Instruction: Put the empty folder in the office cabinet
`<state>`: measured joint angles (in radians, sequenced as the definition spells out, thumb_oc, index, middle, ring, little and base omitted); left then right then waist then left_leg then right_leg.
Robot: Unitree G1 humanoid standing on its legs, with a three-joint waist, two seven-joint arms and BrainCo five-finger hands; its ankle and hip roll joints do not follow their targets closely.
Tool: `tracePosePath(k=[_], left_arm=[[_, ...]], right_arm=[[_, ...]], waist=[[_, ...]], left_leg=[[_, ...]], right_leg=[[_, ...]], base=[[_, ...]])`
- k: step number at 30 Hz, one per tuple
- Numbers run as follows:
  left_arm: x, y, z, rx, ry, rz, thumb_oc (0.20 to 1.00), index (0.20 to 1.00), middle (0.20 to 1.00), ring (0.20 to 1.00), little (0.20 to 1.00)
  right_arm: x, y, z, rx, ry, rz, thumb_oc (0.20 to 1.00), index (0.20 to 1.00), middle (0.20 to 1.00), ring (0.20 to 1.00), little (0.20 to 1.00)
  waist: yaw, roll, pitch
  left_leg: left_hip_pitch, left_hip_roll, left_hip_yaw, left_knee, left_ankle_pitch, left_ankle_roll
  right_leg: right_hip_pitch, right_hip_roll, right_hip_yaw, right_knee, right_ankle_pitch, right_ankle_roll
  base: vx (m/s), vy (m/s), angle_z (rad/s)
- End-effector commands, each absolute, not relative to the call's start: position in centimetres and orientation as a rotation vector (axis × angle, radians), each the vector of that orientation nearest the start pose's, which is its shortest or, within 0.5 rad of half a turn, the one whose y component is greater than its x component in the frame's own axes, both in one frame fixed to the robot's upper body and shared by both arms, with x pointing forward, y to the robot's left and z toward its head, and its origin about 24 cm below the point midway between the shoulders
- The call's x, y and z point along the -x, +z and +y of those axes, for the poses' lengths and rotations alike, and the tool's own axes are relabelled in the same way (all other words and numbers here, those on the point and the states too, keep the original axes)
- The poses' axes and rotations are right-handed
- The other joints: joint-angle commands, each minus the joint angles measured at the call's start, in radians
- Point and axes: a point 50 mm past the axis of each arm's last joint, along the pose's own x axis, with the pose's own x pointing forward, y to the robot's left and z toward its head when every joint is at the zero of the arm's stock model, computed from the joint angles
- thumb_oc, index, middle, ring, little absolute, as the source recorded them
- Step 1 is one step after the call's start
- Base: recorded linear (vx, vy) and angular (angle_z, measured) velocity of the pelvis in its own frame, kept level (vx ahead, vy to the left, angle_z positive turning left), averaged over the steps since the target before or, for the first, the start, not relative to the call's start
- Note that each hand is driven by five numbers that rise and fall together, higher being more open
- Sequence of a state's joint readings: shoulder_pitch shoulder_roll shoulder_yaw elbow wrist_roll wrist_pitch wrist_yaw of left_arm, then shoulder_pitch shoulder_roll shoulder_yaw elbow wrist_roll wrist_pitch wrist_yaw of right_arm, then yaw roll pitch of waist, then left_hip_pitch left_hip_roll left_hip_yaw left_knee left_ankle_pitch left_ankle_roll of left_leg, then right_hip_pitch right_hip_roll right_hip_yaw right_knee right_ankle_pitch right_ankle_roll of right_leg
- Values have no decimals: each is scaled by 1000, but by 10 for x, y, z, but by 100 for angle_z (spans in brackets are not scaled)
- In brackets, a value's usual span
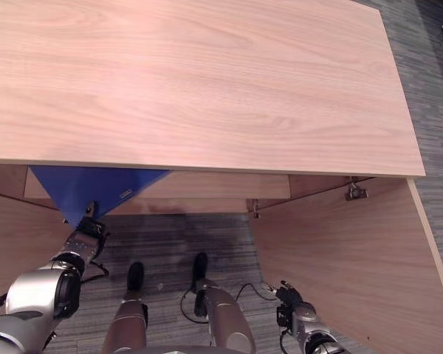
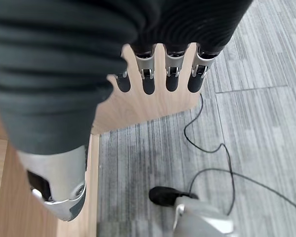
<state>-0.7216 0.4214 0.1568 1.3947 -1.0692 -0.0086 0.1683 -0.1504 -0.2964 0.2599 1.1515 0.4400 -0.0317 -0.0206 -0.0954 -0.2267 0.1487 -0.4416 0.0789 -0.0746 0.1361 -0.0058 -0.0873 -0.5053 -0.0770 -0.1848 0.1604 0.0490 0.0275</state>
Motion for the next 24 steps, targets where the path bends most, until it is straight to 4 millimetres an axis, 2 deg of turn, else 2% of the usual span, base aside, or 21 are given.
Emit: tracePosePath(k=[1,2,3,4,5,6,7,13,14,15,17,19,22,24], left_arm=[[-348,50,306,731,699,269,1000,1000,1000,1000,1000],[-355,64,307,714,685,231,1000,1000,1000,1000,1000],[-368,97,311,675,653,146,1000,1000,1000,1000,1000],[-369,98,311,674,652,144,1000,1000,1000,1000,1000],[-377,129,316,644,635,64,1000,1000,1000,1000,1000],[-381,146,318,626,627,24,1000,1000,1000,1000,1000],[-381,147,319,625,626,23,1000,1000,1000,1000,1000],[-389,232,328,541,592,-177,1000,1000,1000,1000,1000],[-386,255,333,508,594,-227,1000,1000,1000,1000,1000],[-386,256,333,507,593,-229,1000,1000,1000,1000,1000],[-382,274,339,467,600,-261,1000,1000,1000,1000,1000],[-374,283,352,403,633,-255,1000,1000,1000,1000,1000],[-370,274,361,352,656,-217,1000,1000,1000,1000,1000],[-376,267,350,306,626,-210,1000,1000,1000,1000,1000]], right_arm=[[-164,-128,-265,121,-243,1000,1000,1000,1000,1000,1000],[-164,-127,-268,128,-244,997,1000,1000,1000,1000,1000],[-162,-126,-273,143,-248,998,1000,1000,1000,1000,1000],[-163,-126,-273,140,-248,996,1000,1000,1000,1000,1000],[-161,-124,-279,158,-255,998,1000,1000,1000,1000,1000],[-161,-123,-281,165,-255,996,1000,1000,1000,1000,1000],[-162,-123,-281,163,-255,994,1000,1000,1000,1000,1000],[-157,-123,-286,165,-253,998,1000,1000,1000,1000,1000],[-158,-122,-287,158,-250,990,1000,1000,1000,1000,1000],[-158,-122,-286,156,-250,989,1000,1000,1000,1000,1000],[-159,-121,-286,151,-246,982,1000,1000,1000,1000,1000],[-161,-121,-286,147,-234,976,1000,1000,1000,1000,1000],[-162,-122,-281,137,-217,973,1000,1000,1000,1000,1000],[-162,-122,-281,134,-220,972,1000,1000,1000,1000,1000]], waist=[[8,10,20],[8,12,21],[6,16,20],[7,15,23],[6,22,23],[5,25,24],[5,24,26],[6,36,20],[6,40,16],[6,38,17],[5,39,14],[2,38,5],[-1,36,-2],[3,35,5]], left_leg=[[-38,10,-55,-44,43,27],[-39,10,-56,-42,43,26],[-40,10,-58,-37,41,26],[-41,10,-59,-36,41,25],[-44,8,-60,-30,40,25],[-45,7,-62,-27,39,25],[-45,7,-63,-26,39,24],[-45,8,-71,-26,37,23],[-44,7,-73,-27,37,23],[-45,7,-74,-27,37,23],[-45,8,-76,-26,37,22],[-45,11,-77,-30,38,20],[-47,16,-80,-32,38,18],[-50,14,-81,-28,38,20]], right_leg=[[0,-75,-34,110,-61,115],[1,-76,-36,111,-61,116],[4,-77,-38,113,-63,118],[5,-77,-39,114,-63,118],[8,-79,-42,115,-63,120],[9,-79,-44,116,-64,121],[10,-79,-45,116,-64,121],[17,-84,-54,118,-63,129],[18,-83,-54,119,-65,131],[18,-84,-55,119,-65,131],[19,-84,-56,118,-66,132],[20,-83,-58,115,-66,133],[18,-82,-61,110,-64,133],[15,-82,-63,113,-65,131]], base=[[-2,-19,3],[1,-27,5],[1,-22,7],[0,-30,7],[-5,-23,8],[-4,-23,9],[2,-12,10],[13,-24,10],[14,-24,10],[13,-20,4],[0,0,0],[17,-24,5],[11,-21,0],[-11,-7,3]])
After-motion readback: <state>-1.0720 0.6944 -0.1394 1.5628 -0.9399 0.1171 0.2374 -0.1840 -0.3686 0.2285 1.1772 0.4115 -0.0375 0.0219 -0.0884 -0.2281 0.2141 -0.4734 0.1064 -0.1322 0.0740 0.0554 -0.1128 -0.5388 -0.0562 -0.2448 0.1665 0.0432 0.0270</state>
